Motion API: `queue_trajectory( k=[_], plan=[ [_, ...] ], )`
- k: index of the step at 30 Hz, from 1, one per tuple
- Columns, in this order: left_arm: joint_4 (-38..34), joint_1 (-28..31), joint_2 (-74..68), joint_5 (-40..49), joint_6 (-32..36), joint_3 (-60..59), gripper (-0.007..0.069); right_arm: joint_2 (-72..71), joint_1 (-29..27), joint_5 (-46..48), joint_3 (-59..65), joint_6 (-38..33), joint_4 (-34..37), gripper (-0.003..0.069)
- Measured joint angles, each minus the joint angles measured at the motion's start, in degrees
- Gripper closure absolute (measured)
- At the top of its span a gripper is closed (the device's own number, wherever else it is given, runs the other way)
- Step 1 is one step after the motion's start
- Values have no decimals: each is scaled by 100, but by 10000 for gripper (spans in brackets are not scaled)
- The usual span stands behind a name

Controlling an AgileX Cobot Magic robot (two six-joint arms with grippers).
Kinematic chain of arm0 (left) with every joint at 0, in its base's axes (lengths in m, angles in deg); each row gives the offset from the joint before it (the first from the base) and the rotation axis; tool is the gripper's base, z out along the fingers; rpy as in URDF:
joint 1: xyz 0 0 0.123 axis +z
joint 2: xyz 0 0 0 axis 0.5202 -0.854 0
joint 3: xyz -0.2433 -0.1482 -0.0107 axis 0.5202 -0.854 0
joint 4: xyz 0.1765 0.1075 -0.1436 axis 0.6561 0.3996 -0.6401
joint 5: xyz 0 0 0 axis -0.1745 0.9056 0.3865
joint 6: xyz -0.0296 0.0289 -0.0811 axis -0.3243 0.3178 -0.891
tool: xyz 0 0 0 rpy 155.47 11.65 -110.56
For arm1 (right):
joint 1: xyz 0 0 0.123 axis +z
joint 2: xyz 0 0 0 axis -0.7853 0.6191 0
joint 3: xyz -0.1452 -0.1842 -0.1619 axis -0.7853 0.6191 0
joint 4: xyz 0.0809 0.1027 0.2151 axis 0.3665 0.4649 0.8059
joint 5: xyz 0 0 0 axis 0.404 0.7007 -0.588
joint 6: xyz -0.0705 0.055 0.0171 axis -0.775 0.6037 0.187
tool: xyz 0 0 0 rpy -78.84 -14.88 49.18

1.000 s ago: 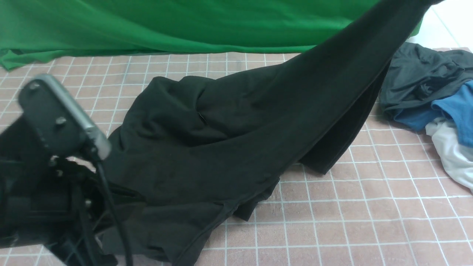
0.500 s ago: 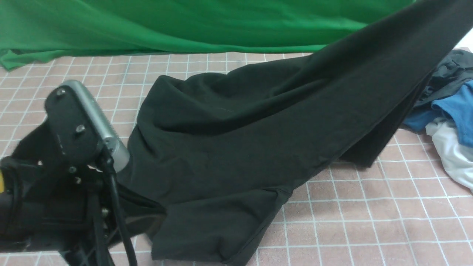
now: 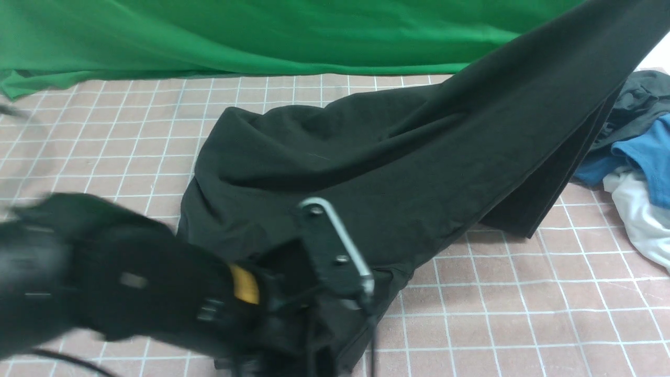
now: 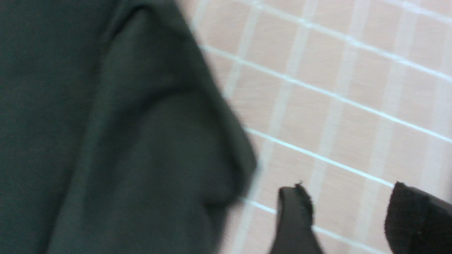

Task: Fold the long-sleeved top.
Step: Spread the long sleeves with your arms and place them on the tabletop

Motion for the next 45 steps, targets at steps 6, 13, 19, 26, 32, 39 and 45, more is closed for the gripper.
queue_trajectory(
  k=[6, 13, 19, 26, 32, 39, 45],
  plan=[
    [272, -82, -1074, -1015, -363, 0, 69, 0, 0, 24, 0, -40, 32, 618],
    [808, -87, -1735, -1491, -395, 0, 126, 0, 0, 36, 0, -278, 326, 619],
    [1370, -93, -1725, -1345, -431, 20, 536, 0, 0, 42, 0, -357, 439, 619],
    [2662, -93, -643, 360, -1256, 764, 585, 0, -6, 98, 0, -467, 439, 619],
    [3699, 117, 789, 1245, -1631, 1787, 585, 0, -6, 137, 0, -467, 439, 619],
    [4069, 903, 1821, 1550, -1489, 2900, 585, -9, -6, 148, 0, -512, 665, 619],
    [4072, 1399, 2161, 1995, -1163, 3620, 585, -226, -6, -124, 0, -1066, 1835, 619]
  ],
)
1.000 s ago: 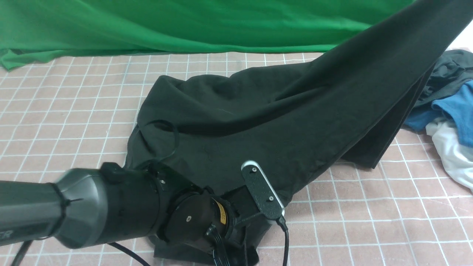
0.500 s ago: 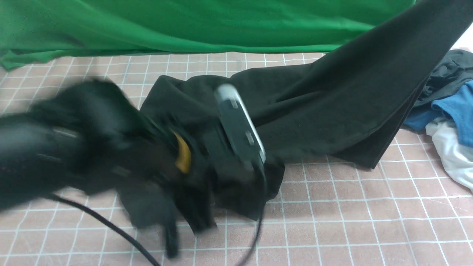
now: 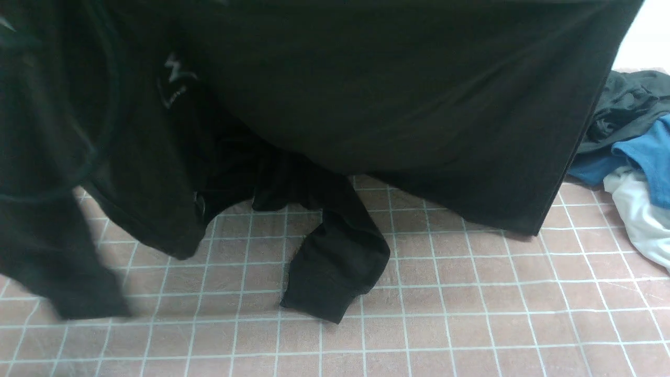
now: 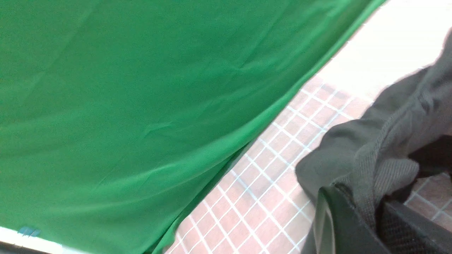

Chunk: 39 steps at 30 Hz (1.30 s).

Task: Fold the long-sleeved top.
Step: Spread the long sleeves with your arms and place them on the tabletop

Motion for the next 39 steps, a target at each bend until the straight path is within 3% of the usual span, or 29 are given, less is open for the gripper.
queue_trajectory(
  k=[6, 17, 24, 29, 31, 34, 35, 39],
  plan=[
    [-260, 1, 11, 492, 125, 323, 585, 214, 282, -392, -256, -719, 1346, 619],
    [585, 1, 11, 711, -134, 1285, 585, 1198, 1393, -779, -2120, -825, 1547, 619],
    [1183, 1, 1, 785, -294, 2690, 585, 1590, 2298, -1420, -3453, -1659, 1797, 619],
    [124, 1, 66, 733, 65, 3933, 585, 1612, 2682, -1766, -4615, -2037, 1865, 619],
    [-764, 1, 98, 925, 235, 3981, 585, 1538, 2611, -1735, -4854, -2103, 1804, 619],
    [-1475, 5, 59, 1114, 296, 3664, 585, 1525, 2405, -1471, -4902, -2020, 1713, 619],
    [-2108, 7, -83, 1125, 325, 3048, 585, 1577, 2163, -1089, -4845, -1878, 1662, 619],
    [-3078, 12, -519, 918, 473, 1812, 585, 1842, 1473, -145, -4317, -1656, 1606, 619]
  ],
)
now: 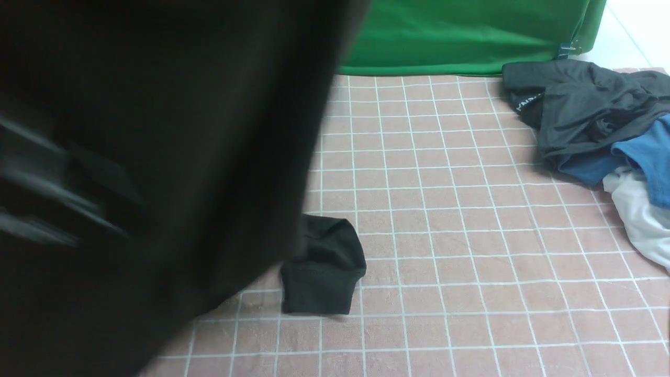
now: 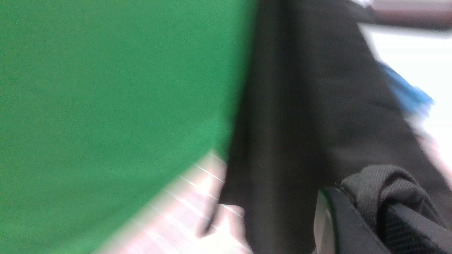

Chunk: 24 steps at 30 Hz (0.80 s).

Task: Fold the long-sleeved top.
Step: Spread the long sleeves with your arms and place them on the tabletop

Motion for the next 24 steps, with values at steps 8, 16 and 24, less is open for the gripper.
queue_trajectory(
  k=[8, 16, 24],
  plan=[
    [-2134, 0, -1009, -976, 974, -2038, 585, 284, -1177, 265, 1585, 54, -117, 619],
    [-3313, -294, -1637, -1457, 1785, -2118, 585, 312, -1670, -365, 1906, 54, -197, 619],
    [-3215, -1520, -2628, -2653, 2204, -2112, 585, 420, -2231, -396, 2147, 568, -1410, 619]
  ],
)
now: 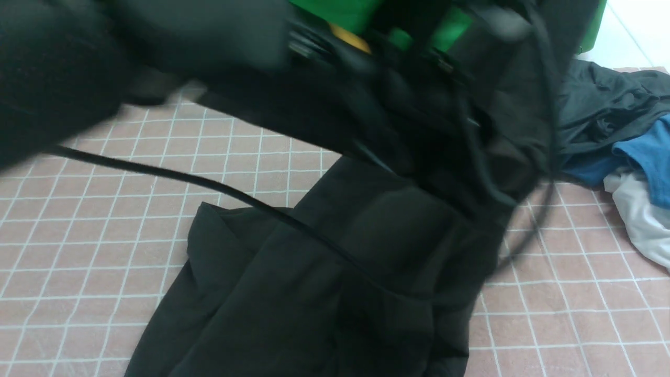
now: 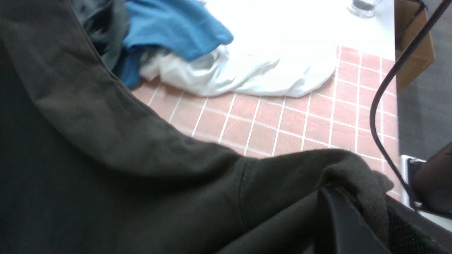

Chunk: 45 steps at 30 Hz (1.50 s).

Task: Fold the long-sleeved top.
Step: Spread the long sleeves with your arms and place them on the tabletop

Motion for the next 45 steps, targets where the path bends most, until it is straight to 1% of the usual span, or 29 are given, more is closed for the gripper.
queue_trajectory(
  k=[2, 6, 8, 10, 12, 14, 15, 16, 17, 18, 19, 20, 21, 22, 23, 25, 27, 28, 29, 30, 31, 32, 34, 36, 37, 39, 40, 41, 45],
  plan=[
    [0, -252, -372, -377, 98, 79, 585, 48, -235, 32, 95, 220, -274, 619],
    [-10, -462, -832, -728, 338, 291, 582, 98, -481, 110, 115, 439, -365, 606],
    [-109, -500, -1117, -787, 651, 445, 563, 112, -558, 142, 120, 602, -406, 576],
    [-353, -508, -1498, -782, 1000, 653, 499, 112, -607, 270, 115, 762, -444, 473],
    [-369, -508, -1660, -782, 1101, 739, 431, 92, -612, 466, 110, 836, -444, 365],
    [-323, -508, -1780, -779, 1159, 783, 326, 56, -612, 768, 110, 959, -439, 258],
    [-275, -508, -1803, -779, 1165, 795, 279, 21, -612, 950, 110, 1035, -439, 216],
    [-135, -508, -1804, -779, 1165, 795, 209, -46, -612, 1162, 110, 1134, -444, 190],
    [-78, -508, -1798, -772, 1165, 800, 186, -78, -612, 1194, 110, 1142, -444, 183],
    [49, -508, -1780, -734, 1165, 800, 129, -148, -612, 1355, 110, 1210, -444, 179],
    [341, -508, -1703, -619, 1140, 800, 58, -317, -595, 1563, 110, 1311, -444, 188],
    [789, -508, -1569, -472, 907, 800, 7, -555, -537, 1778, 110, 1421, -457, 214],
    [999, -508, -1461, -391, 739, 800, -7, -689, -487, 1859, 110, 1458, -463, 232],
    [1492, -508, -1258, -297, 317, 800, -22, -861, -401, 2020, 110, 1566, -463, 263],
    [1769, -508, -1140, -241, 78, 800, -23, -998, -306, 2102, 110, 1615, -463, 277],
    [2698, -488, -689, 32, -734, 800, 4, -1330, 19, 2371, 173, 1848, -463, 326],
    [3333, -364, -253, 448, -1306, 801, 79, -1582, 381, 2558, 346, 1995, -463, 352],
    [3520, -276, -62, 634, -1539, 801, 141, -1718, 653, 2648, 473, 2066, -463, 368],
    [3707, -56, 266, 965, -1807, 806, 249, -1853, 1027, 2788, 816, 2175, -463, 388],
    [3737, 103, 448, 1155, -1901, 806, 300, -1926, 1303, 2852, 1034, 2231, -463, 396],
    [3730, 328, 680, 1365, -2029, 784, 389, -1993, 1682, 2892, 1279, 2286, -463, 403],
    [3678, 474, 821, 1467, -2102, 737, 458, -2028, 2012, 2896, 1544, 2328, -463, 407],
    [3479, 993, 1310, 1718, -2162, 538, 555, -2028, 2827, 2826, 2238, 2411, -469, 410],
    [3297, 1509, 1831, 1854, -2208, 147, 597, -1934, 3835, 2574, 2848, 2505, -464, 410],
    [3244, 1785, 2142, 1874, -2264, -141, 605, -1795, 4556, 2248, 3241, 2564, -457, 403],
    [3225, 2027, 2454, 1874, -2303, -452, 606, -1660, 5056, 2042, 3456, 2600, -446, 390],
    [3194, 2225, 2751, 1874, -2377, -823, 606, -1423, 5699, 1803, 3650, 2611, -425, 356],
    [3164, 2375, 3018, 1874, -2405, -1088, 606, -1185, 6176, 1669, 3715, 2602, -406, 326],
    [2935, 2530, 3609, 1910, -2400, -1983, 606, -451, 7105, 1335, 3668, 2342, -390, 207]
  ],
)
